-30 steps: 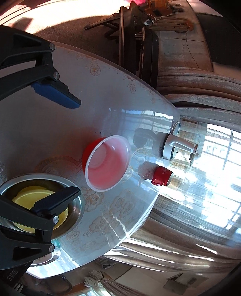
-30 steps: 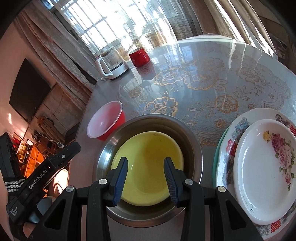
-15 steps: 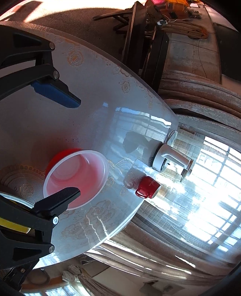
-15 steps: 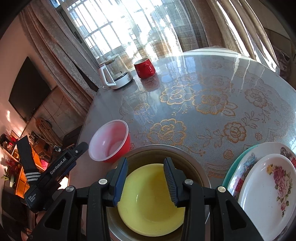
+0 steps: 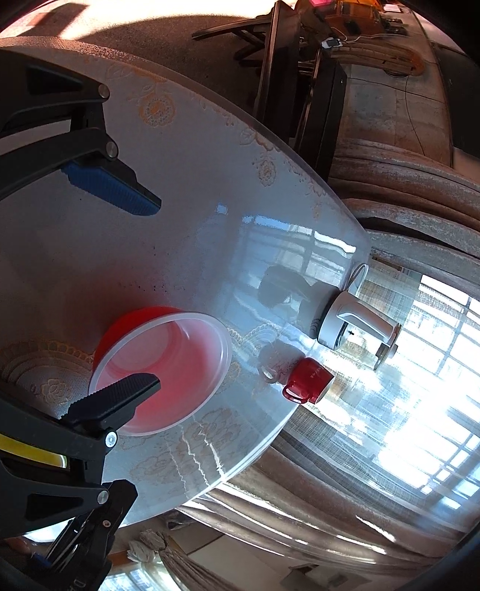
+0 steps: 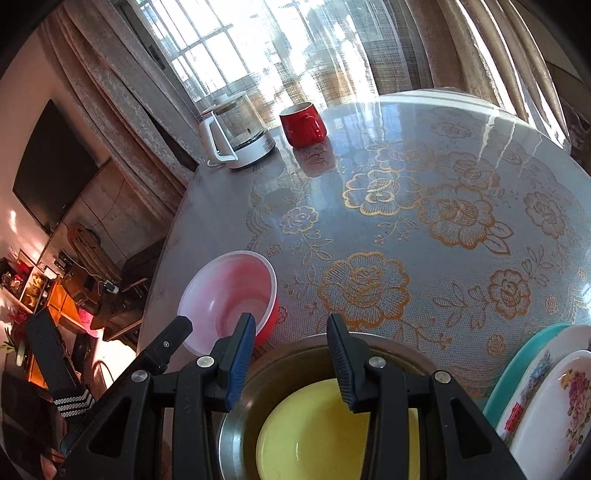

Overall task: Organize plates and bowls
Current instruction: 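Move the right tool to the rim of the red-and-pink bowl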

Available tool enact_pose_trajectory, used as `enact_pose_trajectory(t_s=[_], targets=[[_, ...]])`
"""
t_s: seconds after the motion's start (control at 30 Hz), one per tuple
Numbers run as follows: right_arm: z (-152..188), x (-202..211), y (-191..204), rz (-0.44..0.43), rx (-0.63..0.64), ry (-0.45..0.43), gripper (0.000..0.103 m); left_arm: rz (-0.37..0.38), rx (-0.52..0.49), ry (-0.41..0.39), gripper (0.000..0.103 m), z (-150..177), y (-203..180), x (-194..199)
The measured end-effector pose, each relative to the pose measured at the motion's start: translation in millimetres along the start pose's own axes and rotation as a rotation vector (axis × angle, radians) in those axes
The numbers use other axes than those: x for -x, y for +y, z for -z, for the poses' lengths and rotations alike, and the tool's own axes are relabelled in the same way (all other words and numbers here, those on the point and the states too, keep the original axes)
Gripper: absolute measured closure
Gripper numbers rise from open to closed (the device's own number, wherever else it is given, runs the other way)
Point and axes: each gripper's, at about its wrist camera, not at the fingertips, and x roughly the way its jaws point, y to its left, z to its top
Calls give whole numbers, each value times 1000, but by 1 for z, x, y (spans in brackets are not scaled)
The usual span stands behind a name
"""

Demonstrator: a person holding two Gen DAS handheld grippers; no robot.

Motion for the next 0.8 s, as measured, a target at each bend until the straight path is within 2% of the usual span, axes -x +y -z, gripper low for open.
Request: enact_pose_trajectory(t_s=[0.23, 0.8], targets=[[-10, -26, 11, -9, 5, 56, 62, 4, 20, 5, 16, -2, 7, -3], [-18, -67, 23, -10, 20, 144, 62, 23, -24, 41, 24, -1, -2, -18]])
